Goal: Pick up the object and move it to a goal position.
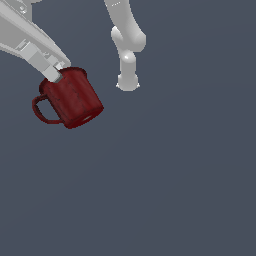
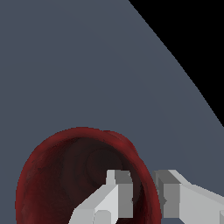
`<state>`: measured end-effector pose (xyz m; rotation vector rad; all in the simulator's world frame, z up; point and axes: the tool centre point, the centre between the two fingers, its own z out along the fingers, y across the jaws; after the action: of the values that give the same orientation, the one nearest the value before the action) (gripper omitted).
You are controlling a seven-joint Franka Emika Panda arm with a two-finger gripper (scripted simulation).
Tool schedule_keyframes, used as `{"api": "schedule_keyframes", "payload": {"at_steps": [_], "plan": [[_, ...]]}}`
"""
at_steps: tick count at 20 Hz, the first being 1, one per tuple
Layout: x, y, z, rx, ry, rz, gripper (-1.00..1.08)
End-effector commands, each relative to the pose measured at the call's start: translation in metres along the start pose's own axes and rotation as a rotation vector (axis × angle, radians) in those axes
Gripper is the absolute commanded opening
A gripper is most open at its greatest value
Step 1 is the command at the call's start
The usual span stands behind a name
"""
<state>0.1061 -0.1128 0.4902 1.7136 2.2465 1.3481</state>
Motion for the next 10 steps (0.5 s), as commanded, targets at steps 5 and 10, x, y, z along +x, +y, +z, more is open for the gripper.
{"api": "schedule_keyframes", "payload": {"at_steps": [5,10], "plan": [[-0.001,0.021,-0.037,-0.049,0.066,-0.069,-1.00],[-0.002,0.030,-0.053,-0.068,0.096,-0.096,-1.00]]}}
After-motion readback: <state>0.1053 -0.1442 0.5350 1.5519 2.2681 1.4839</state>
